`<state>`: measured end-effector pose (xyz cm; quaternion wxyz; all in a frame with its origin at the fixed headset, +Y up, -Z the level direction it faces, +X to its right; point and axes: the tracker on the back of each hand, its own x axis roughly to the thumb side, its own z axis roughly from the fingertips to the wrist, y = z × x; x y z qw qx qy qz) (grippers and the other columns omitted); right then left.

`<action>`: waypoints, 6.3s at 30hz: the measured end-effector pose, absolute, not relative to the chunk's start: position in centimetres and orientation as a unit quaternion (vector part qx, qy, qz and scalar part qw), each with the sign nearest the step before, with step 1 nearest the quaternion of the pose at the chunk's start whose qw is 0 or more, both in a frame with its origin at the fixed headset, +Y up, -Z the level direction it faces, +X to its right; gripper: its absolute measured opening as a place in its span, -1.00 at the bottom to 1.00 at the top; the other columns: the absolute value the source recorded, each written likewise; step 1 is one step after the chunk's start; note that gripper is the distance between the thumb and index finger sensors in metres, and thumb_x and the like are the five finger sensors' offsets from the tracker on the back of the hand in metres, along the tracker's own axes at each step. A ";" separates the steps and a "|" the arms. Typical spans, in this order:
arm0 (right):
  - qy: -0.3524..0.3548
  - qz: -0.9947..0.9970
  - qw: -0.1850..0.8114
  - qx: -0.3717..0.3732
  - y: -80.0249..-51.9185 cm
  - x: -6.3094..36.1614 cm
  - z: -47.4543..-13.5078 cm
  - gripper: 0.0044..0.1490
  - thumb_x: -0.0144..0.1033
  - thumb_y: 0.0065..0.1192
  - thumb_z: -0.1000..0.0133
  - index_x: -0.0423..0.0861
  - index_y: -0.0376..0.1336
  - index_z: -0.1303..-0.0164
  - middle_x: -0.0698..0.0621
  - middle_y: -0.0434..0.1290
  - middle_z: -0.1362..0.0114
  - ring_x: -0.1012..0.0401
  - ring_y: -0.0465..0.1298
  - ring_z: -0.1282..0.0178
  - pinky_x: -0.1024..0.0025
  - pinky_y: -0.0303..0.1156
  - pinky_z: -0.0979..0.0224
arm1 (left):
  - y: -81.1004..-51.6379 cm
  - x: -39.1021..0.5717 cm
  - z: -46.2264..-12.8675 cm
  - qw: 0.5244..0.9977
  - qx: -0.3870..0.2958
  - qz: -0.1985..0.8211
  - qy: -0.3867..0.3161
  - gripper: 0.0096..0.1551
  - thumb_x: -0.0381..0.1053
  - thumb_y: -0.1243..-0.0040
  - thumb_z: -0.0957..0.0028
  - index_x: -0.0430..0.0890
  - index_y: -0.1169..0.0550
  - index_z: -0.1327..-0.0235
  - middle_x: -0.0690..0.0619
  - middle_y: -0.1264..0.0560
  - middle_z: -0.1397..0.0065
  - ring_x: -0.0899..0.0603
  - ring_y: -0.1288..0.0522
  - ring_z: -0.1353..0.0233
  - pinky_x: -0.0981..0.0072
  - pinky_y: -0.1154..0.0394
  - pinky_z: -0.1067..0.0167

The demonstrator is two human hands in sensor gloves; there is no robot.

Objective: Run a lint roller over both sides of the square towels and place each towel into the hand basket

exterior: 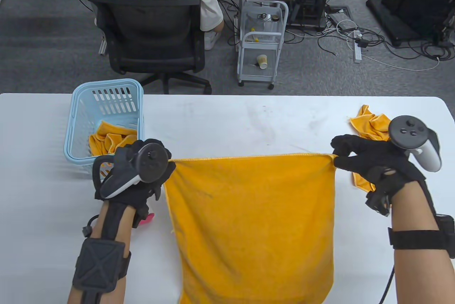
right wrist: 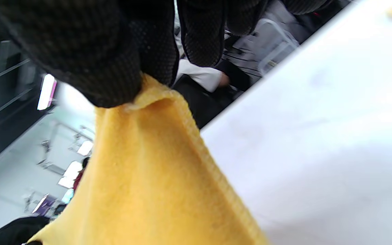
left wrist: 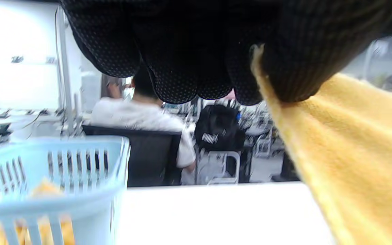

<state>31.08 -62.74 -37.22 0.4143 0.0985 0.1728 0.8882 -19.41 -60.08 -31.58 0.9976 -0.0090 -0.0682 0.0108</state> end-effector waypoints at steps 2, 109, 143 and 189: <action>0.198 0.886 0.416 0.060 -67.0 30.7 -38.7 -0.50 -0.07 0.54 -0.10 -0.07 0.45 -0.14 -0.24 0.21 -0.66 -0.29 0.01 -0.69 -0.46 0.03 -0.51 | -64.1 -18.6 -33.5 0.998 -0.046 0.006 -0.043 -0.62 0.21 -0.37 -0.01 0.15 -0.64 -0.04 0.13 -0.52 -0.46 -0.17 -0.58 -0.40 -0.27 -0.41 -0.43; 0.228 0.966 -0.002 0.120 -79.0 25.5 -29.8 0.22 0.16 0.51 0.02 0.00 -0.08 -0.71 -0.28 -0.07 -0.74 -0.32 -0.15 -0.68 -0.47 -0.04 -0.51 | -74.2 -15.1 -28.8 0.934 -0.227 -0.262 -0.087 -0.39 0.03 -0.27 -0.08 0.25 -0.23 -0.31 0.20 -0.46 -0.36 -0.08 -0.59 -0.27 -0.17 -0.48 -0.38; 0.219 0.968 -0.007 0.119 -79.0 25.5 -29.4 0.19 0.15 0.49 0.00 -0.01 -0.06 -0.70 -0.27 -0.05 -0.73 -0.32 -0.14 -0.68 -0.46 -0.03 -0.51 | -74.6 -4.8 -25.9 0.950 -0.211 -0.070 -0.219 -0.36 0.10 -0.26 -0.06 0.20 -0.23 -0.36 0.17 -0.47 -0.33 -0.07 -0.61 -0.23 -0.12 -0.51 -0.36; 0.222 0.968 -0.002 0.121 -79.1 25.4 -29.4 0.18 0.13 0.49 -0.01 -0.01 -0.06 -0.70 -0.28 -0.05 -0.73 -0.32 -0.13 -0.68 -0.46 -0.02 -0.51 | -76.6 -10.6 -25.3 0.933 -0.247 -0.198 -0.169 -0.49 0.05 -0.29 -0.06 0.27 -0.32 -0.21 0.20 -0.47 -0.35 -0.08 -0.60 -0.31 -0.16 -0.46 -0.42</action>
